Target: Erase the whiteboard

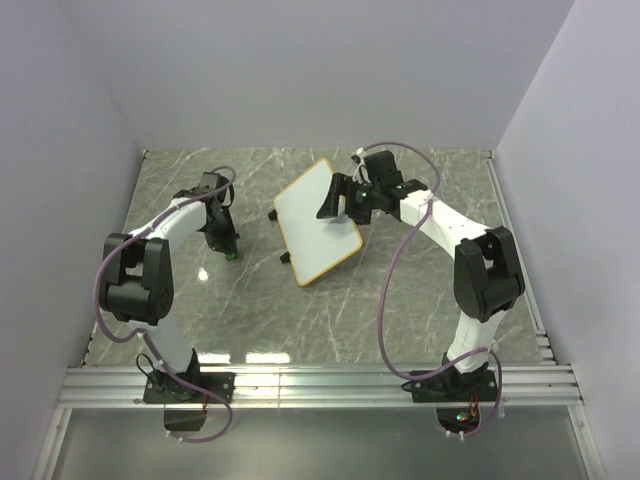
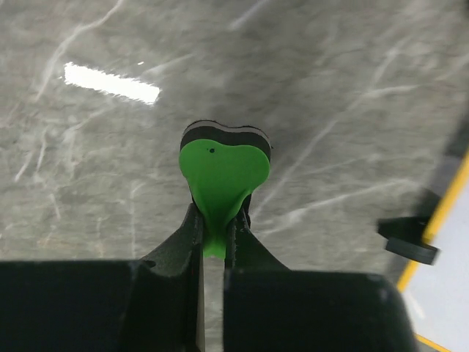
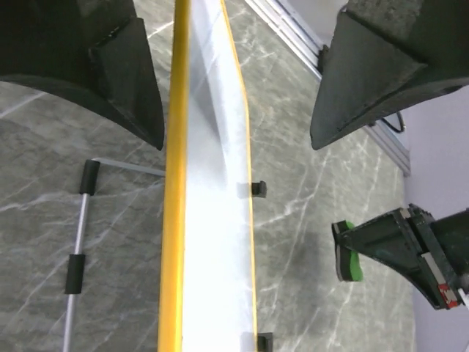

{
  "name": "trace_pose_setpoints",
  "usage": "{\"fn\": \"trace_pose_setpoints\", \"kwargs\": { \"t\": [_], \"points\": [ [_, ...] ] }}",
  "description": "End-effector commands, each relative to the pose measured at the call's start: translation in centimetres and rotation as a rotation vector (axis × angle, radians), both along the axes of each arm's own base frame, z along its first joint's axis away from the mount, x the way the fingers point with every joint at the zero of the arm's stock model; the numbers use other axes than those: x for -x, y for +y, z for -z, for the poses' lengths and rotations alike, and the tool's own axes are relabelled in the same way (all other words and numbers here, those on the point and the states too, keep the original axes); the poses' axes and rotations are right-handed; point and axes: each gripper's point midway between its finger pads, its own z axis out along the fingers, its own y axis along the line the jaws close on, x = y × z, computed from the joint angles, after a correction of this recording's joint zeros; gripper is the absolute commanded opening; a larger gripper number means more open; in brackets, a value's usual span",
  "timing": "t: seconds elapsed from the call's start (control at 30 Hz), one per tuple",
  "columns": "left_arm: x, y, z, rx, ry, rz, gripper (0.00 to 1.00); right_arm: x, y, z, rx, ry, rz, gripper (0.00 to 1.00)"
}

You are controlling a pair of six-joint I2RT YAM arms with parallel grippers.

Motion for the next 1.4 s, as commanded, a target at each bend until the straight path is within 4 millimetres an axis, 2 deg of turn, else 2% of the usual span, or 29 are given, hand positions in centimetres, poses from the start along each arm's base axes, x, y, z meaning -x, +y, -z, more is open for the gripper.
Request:
{"fn": "trace_pose_setpoints", "kwargs": {
  "t": [0.0, 0.03, 0.07, 0.2, 0.27, 0.3, 0.33, 0.37, 0.43, 0.47, 0.57, 0.6, 0.63, 0.67, 0.7, 0.87, 0.93, 0.97, 1.0, 1.07, 1.1, 1.13, 1.17, 1.23, 1.27, 1.3, 1.37],
  "points": [
    [-0.8, 0.5, -1.8, -0.001, -0.08, -0.017, 0.0, -0.8, -0.2, -3.8, -0.01, -0.099, 0.028, 0.9],
    [-0.7, 0.6, -1.5, -0.004, -0.074, -0.015, 0.0, -1.2, -0.5, -4.4, 0.003, -0.114, 0.044, 0.91],
    [-0.6, 0.6, -1.3, -0.005, -0.066, -0.017, 0.0, -1.4, -0.7, -5.0, 0.008, -0.13, 0.054, 0.99],
    [-0.3, 0.8, -0.4, -0.016, -0.035, -0.018, 0.01, -2.3, -2.8, -8.0, 0.036, -0.201, 0.117, 1.0],
    [-0.1, 1.0, -0.1, -0.025, -0.022, -0.017, 0.16, -2.8, -4.7, -8.8, 0.057, -0.223, 0.164, 1.0],
    [0.0, 1.0, -0.1, -0.026, -0.024, -0.018, 0.35, -2.7, -5.6, -9.9, 0.067, -0.25, 0.182, 1.0],
    [0.1, 1.1, -0.1, -0.026, -0.024, -0.014, 0.45, -2.5, -6.5, -9.9, 0.088, -0.246, 0.199, 1.0],
    [0.1, 1.0, -0.2, -0.024, -0.03, -0.012, 0.58, -2.9, -8.2, -10.1, 0.116, -0.256, 0.245, 1.0],
    [0.2, 1.2, -0.5, -0.031, -0.038, -0.009, 0.74, -2.3, -10.4, -10.7, 0.146, -0.274, 0.282, 1.0],
    [0.2, 1.3, -0.5, -0.037, -0.037, -0.01, 0.79, -2.4, -11.9, -10.8, 0.151, -0.276, 0.31, 1.0],
    [0.3, 1.6, -0.9, -0.052, -0.041, -0.007, 0.83, -0.9, -14.8, -11.2, 0.149, -0.286, 0.358, 1.0],
    [0.2, 1.6, -1.3, -0.055, -0.047, -0.012, 0.84, 0.3, -15.3, -11.4, 0.146, -0.296, 0.358, 1.0],
    [0.1, 1.6, -1.6, -0.054, -0.055, -0.012, 0.88, 0.8, -15.7, -11.3, 0.146, -0.299, 0.364, 1.0],
    [0.1, 1.6, -1.8, -0.054, -0.06, -0.014, 0.97, 1.4, -16.0, -11.3, 0.146, -0.302, 0.369, 1.0],
    [0.1, 1.6, -2.1, -0.053, -0.063, -0.014, 0.99, 2.6, -16.3, -11.2, 0.147, -0.308, 0.368, 1.0],
    [0.0, 1.9, -2.2, -0.067, -0.049, -0.026, 1.0, 5.8, -16.8, -10.0, 0.141, -0.288, 0.377, 1.0],
    [-0.6, 1.4, -4.0, -0.037, -0.112, -0.026, 1.0, 7.0, -17.0, -10.1, 0.136, -0.295, 0.386, 1.0],
    [-0.7, 1.2, -4.7, -0.025, -0.135, -0.024, 0.99, 7.6, -17.2, -10.9, 0.127, -0.315, 0.397, 1.0],
    [-1.1, 1.0, -6.4, -0.008, -0.185, -0.02, 0.99, 8.1, -17.2, -10.9, 0.115, -0.309, 0.408, 1.0],
    [-1.3, 0.2, -8.2, 0.039, -0.236, -0.003, 0.99, 9.3, -17.4, -12.0, 0.09, -0.33, 0.424, 0.99],
    [-1.4, -0.2, -9.8, 0.057, -0.282, 0.017, 0.98, 9.7, -17.3, -12.0, 0.065, -0.317, 0.445, 0.99],
    [-1.4, -0.7, -10.7, 0.085, -0.31, 0.033, 0.97, 10.1, -17.1, -12.2, 0.04, -0.316, 0.448, 0.99],
    [-1.2, -1.7, -12.5, 0.134, -0.363, 0.069, 0.96, 11.2, -16.5, -12.0, -0.014, -0.296, 0.437, 0.99],
    [-0.8, -3.0, -14.4, 0.177, -0.417, 0.106, 0.96, 12.2, -15.6, -11.9, -0.072, -0.282, 0.412, 0.99],
    [-0.4, -3.5, -16.2, 0.203, -0.469, 0.113, 0.97, 13.2, -15.1, -12.4, -0.117, -0.279, 0.392, 0.99],
    [-0.2, -3.7, -17.0, 0.216, -0.495, 0.11, 0.97, 13.7, -15.1, -11.6, -0.121, -0.259, 0.392, 0.98],
    [0.1, -3.1, -18.8, 0.217, -0.538, 0.053, 0.96, 15.1, -14.8, -12.0, -0.145, -0.289, 0.364, 0.99]
  ]
}}
